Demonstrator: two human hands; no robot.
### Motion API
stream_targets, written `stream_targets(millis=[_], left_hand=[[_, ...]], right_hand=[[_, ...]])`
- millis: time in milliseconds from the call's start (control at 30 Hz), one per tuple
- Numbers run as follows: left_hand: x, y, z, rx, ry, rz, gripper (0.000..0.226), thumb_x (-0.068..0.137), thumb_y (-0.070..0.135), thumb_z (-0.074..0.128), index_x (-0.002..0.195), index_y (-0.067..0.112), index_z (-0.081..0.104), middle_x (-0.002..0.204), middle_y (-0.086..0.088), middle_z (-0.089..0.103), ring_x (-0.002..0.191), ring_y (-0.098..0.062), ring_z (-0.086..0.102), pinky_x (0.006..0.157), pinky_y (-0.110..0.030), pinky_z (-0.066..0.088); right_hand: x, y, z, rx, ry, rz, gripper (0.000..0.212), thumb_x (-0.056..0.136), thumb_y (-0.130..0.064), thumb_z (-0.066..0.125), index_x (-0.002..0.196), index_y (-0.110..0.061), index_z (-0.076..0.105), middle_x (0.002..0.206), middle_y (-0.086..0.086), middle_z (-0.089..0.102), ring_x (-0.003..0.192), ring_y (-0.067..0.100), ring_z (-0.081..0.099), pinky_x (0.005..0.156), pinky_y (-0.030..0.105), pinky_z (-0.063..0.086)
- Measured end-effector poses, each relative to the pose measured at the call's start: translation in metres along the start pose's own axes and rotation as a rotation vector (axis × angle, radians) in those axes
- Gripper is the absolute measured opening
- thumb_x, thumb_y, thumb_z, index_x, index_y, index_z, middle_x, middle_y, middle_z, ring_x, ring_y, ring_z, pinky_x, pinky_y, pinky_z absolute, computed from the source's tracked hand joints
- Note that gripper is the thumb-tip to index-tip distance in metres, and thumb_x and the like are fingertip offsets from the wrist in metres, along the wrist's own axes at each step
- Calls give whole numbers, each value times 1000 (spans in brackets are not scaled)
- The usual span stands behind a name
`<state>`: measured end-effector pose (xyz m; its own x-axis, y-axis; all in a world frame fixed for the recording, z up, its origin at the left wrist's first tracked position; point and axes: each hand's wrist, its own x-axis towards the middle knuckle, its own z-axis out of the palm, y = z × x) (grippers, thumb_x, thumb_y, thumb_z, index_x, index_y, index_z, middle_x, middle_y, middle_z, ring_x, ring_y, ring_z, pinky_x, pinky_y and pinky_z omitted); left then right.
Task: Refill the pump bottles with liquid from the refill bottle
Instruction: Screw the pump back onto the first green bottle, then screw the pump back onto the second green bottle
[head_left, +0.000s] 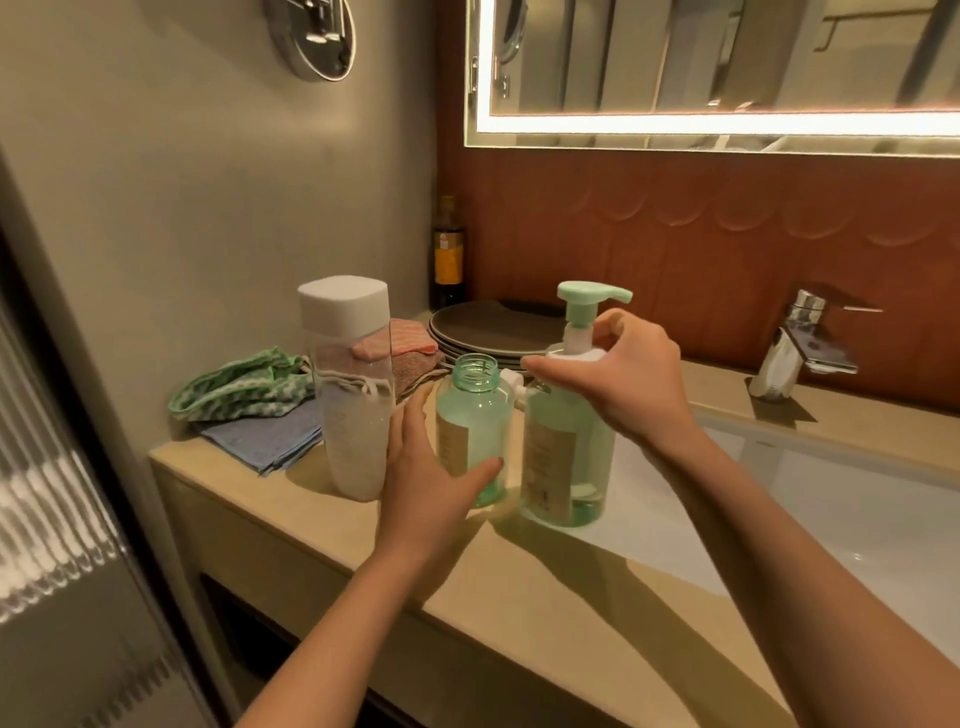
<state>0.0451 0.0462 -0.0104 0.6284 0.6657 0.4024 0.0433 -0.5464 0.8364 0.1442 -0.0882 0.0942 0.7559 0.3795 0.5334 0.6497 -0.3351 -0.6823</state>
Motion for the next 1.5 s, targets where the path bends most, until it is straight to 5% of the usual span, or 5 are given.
stream_targets(millis=[767, 867, 1067, 1200, 1500], left_hand=[[-30, -15, 9, -25, -38, -2, 84, 48, 70, 70, 120, 32, 49, 107, 17, 61, 101, -3, 58, 85, -37, 53], [-31, -13, 8, 6, -20, 12, 81, 49, 72, 68, 116, 31, 51, 103, 17, 62, 97, -4, 58, 81, -37, 53], [-32, -13, 8, 46, -11, 36, 82, 50, 73, 66, 117, 28, 51, 103, 15, 62, 96, -4, 57, 82, -33, 52], [-31, -14, 8, 48, -11, 45, 82, 50, 73, 67, 116, 27, 51, 103, 14, 61, 96, -5, 57, 82, -34, 52], [-31, -14, 7, 47, -26, 56, 86, 51, 74, 67, 121, 28, 49, 107, 15, 59, 100, -2, 55, 84, -31, 52]], right_hand=[[51, 27, 98, 371, -208, 108, 31, 71, -36, 78, 97, -27, 65, 98, -1, 68, 98, 20, 62, 90, 48, 50], [48, 29, 106, 228, -131, 74, 42, 64, -64, 69, 95, -36, 62, 100, -4, 67, 108, 24, 54, 93, 50, 41], [45, 42, 90, 121, -152, 10, 61, 92, -54, 42, 145, -25, 32, 142, 2, 42, 133, 23, 26, 106, 45, 24], [47, 73, 75, 147, -26, 189, 46, 94, -22, 47, 139, -13, 42, 142, 8, 45, 130, 25, 40, 108, 44, 34], [38, 101, 93, -197, -442, 292, 74, 87, -26, 64, 147, -28, 22, 145, 8, 41, 127, 32, 44, 102, 52, 39]])
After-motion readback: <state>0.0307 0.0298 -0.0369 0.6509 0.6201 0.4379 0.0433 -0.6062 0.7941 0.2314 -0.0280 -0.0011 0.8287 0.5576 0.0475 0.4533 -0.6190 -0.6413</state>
